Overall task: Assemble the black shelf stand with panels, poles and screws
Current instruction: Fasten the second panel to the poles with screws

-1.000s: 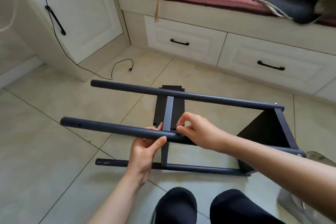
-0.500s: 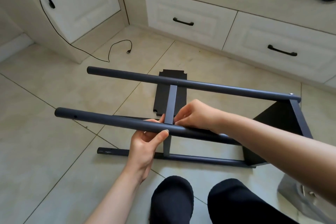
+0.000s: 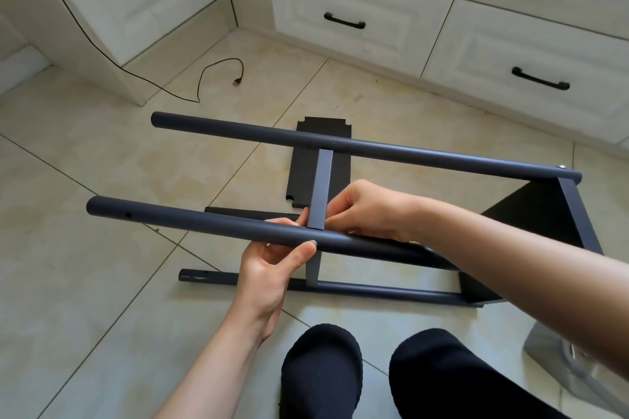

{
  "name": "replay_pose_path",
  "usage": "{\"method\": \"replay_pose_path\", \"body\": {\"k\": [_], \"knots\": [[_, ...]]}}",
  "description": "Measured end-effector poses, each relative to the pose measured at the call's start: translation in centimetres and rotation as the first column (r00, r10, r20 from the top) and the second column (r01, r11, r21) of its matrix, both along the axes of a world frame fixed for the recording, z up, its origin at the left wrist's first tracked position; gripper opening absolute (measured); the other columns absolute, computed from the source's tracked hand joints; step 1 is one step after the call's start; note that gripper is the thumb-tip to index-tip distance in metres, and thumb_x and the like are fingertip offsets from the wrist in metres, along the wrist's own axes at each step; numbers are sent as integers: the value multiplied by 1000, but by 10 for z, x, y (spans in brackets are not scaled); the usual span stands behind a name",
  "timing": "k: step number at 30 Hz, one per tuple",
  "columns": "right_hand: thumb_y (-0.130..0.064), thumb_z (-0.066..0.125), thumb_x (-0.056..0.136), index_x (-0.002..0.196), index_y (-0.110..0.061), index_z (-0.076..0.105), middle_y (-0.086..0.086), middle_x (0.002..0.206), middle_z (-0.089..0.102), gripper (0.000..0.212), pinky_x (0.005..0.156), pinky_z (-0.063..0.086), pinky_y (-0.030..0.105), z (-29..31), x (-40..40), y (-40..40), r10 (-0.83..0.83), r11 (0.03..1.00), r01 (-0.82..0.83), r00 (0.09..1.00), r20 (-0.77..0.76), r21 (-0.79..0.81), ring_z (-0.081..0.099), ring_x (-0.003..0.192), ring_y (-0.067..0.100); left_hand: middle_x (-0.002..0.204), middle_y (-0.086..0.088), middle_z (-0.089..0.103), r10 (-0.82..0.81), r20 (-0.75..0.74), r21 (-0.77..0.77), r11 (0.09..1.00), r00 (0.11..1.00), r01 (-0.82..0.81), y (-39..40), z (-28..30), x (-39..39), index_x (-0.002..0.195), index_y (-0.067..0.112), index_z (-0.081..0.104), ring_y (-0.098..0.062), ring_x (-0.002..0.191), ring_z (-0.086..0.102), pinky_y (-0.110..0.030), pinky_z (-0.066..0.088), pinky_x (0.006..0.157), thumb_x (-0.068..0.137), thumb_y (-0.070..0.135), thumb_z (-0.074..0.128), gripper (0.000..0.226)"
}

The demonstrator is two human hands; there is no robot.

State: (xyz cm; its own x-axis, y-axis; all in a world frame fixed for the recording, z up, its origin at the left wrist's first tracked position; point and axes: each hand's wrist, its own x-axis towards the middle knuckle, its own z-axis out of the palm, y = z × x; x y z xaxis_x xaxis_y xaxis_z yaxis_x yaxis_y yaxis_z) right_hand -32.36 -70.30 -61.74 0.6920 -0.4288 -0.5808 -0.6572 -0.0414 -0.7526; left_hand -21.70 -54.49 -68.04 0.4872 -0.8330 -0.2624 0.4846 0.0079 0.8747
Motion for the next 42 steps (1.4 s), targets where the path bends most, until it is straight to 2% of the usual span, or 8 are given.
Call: {"method": "replay_pose_path", "body": {"k": [10,13,15,17,20,28,32,42], "knots": [[-6,64,92,83,-6,75,8,79,70,14,70,56,23,-14,-4,-9,-88,949,53,991,102,309,65,69,14,94,2,74,-7,-8,14,1000,1000,7,0,2,0,107,7,58,-15,98,70,-21,53,85,58,23,85,58],[-8,60,95,73,-11,73,9,78,68,26,76,57,31,-21,-1,-16,-83,878,57,996,33,474,65,70,19,93,2,74,-12,-16,9,1000,1000,13,0,2,-1,105,8,57,-17,100,68,-23,53,89,61,17,86,53],[-11,56,98,86,-8,72,11,83,69,19,86,55,37,-25,1,-19,-65,818,55,998,-3,572,66,75,21,93,1,74,-16,-16,1,1000,1000,16,-1,2,-1,105,7,57,-18,102,68,-23,52,90,60,21,85,54],[-12,52,100,103,-5,65,10,85,70,15,84,57,36,-27,2,-21,-61,774,58,998,-17,630,68,76,20,92,1,74,-20,-13,-3,1000,1000,20,-1,2,-1,103,8,57,-18,103,68,-24,52,90,59,24,84,54],[-9,56,94,94,-6,70,10,84,71,15,78,59,35,-28,1,-23,-74,723,53,997,0,689,70,75,20,93,2,74,-27,-4,-3,1000,1000,27,-1,2,-1,101,9,58,-19,105,67,-26,51,93,60,24,84,51],[-16,50,101,100,-5,65,6,83,69,18,86,58,41,-24,5,-26,28,785,12,998,-55,620,68,78,17,95,1,74,-15,-5,1,1000,1000,15,-2,2,-1,103,10,58,-17,101,69,-23,53,88,60,23,84,52],[-21,52,101,108,-4,62,7,86,66,21,89,57,42,-27,5,-24,51,804,10,995,-87,594,64,82,18,96,1,75,-7,-5,9,1000,1000,7,-2,2,-2,103,11,58,-19,104,69,-23,53,88,70,8,78,39],[-28,50,102,112,-8,66,5,87,62,27,76,55,32,-25,5,-20,78,843,-43,996,-42,537,61,76,14,96,0,75,-17,3,0,1000,1000,17,-1,4,-1,103,10,59,-18,103,70,-24,53,88,65,15,84,46]]}}
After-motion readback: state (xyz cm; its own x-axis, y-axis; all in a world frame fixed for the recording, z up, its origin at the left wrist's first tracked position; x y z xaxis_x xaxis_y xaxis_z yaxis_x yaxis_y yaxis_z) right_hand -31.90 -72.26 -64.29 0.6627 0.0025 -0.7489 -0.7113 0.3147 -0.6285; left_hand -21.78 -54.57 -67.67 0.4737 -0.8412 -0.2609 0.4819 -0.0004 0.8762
